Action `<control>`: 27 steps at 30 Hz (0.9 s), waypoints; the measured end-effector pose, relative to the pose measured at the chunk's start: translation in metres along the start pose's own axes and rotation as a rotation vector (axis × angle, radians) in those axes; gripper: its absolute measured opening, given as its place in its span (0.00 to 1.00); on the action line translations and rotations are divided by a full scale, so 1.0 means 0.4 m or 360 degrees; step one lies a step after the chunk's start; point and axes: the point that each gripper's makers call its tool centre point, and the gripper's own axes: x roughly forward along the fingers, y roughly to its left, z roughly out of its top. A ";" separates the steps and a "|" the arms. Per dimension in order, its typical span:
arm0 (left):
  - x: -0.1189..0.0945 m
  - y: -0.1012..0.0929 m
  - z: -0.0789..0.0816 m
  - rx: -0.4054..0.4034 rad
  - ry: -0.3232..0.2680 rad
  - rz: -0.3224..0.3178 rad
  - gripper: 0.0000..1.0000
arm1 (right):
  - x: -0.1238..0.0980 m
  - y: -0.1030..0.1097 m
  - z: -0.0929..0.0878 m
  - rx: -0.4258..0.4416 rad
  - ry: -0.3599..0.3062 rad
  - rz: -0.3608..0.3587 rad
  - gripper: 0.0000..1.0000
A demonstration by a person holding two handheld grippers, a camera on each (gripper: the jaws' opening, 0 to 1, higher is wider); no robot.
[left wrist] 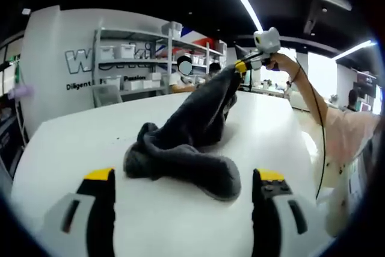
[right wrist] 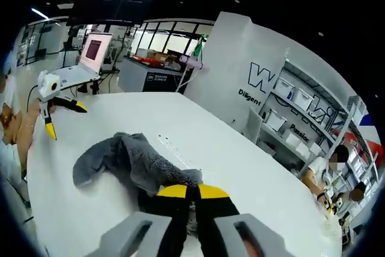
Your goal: Fold the towel on the table until its edges align and the towel forms a compact rectangular stack.
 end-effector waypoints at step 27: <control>0.019 -0.001 -0.035 0.0037 0.0113 0.0015 0.99 | 0.155 -0.187 -0.537 0.0148 0.0621 -0.0316 0.03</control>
